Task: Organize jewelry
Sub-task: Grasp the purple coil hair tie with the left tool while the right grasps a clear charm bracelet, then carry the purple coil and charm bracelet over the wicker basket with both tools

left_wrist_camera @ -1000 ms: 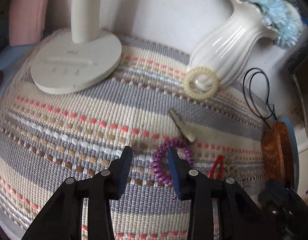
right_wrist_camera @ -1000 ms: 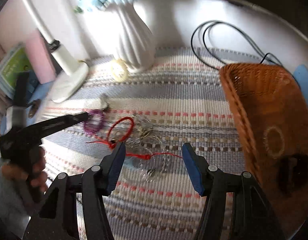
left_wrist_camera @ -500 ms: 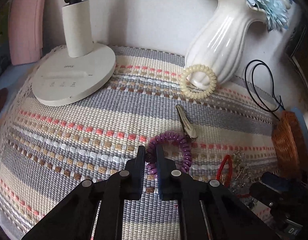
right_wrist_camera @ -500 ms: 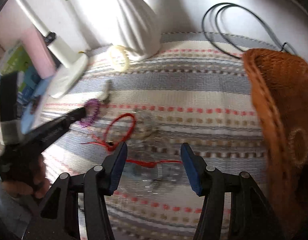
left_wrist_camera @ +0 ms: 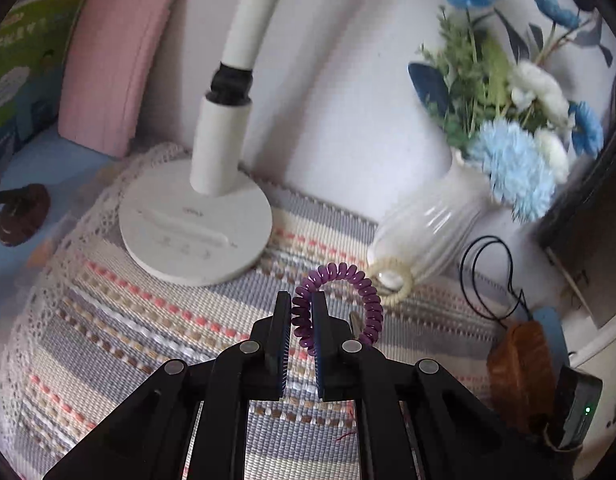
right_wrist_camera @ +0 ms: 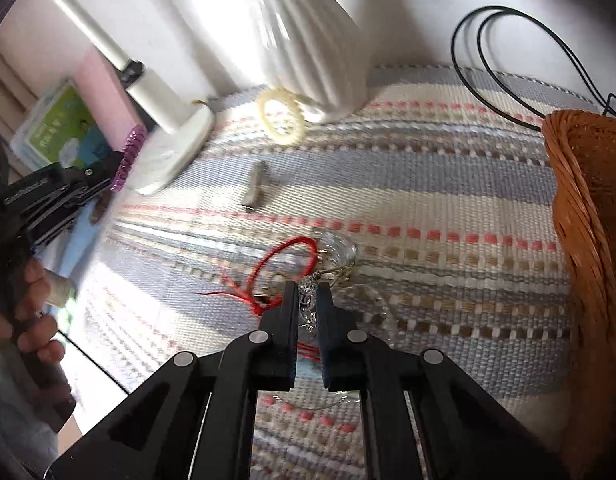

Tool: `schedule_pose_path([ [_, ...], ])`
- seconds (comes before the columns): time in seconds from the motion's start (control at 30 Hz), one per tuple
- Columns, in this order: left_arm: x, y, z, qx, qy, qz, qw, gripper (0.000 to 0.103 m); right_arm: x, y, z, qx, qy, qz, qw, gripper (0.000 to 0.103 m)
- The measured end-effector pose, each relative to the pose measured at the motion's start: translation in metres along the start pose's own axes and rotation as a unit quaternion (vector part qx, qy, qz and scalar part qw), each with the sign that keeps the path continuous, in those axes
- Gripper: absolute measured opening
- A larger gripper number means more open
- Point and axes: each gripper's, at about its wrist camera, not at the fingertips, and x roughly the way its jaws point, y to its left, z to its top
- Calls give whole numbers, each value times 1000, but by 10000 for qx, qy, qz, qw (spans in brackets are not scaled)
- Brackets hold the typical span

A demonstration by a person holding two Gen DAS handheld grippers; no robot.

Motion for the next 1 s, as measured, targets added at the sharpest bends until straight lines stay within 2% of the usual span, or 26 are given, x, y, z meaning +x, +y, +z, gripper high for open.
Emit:
schedule_pose_path([
  [0.17,-6,0,1,-60,-20,-60,10000,10,-23,3,3,107,-346,273,9990,10],
  [0.27,-6,-8,-1,77,72,-60,9999,10,-41,3,5,156,-550,339,9978,10],
  [0.47,-14,-38,-2,462,132,-361,9982,10,-79,-3,6,425,-1013,509,9926,10],
  [0.57,-18,-57,-1,705,137,-504,9961,10,-99,-14,5,660,-1257,827,9864,10],
  [0.63,-16,-75,0,846,145,-628,9943,10,-115,-21,3,740,-1485,880,9822,10],
  [0.83,-8,-135,-2,1378,369,-1189,9826,10,-163,-39,-8,798,-2073,419,9741,10],
  [0.9,-4,-157,-8,1540,510,-1414,9766,10,-178,-49,-16,903,-2213,152,9709,11],
  [1.0,3,-196,-24,1935,719,-1720,9632,10,-194,-66,-26,1188,-2364,-211,9641,10],
])
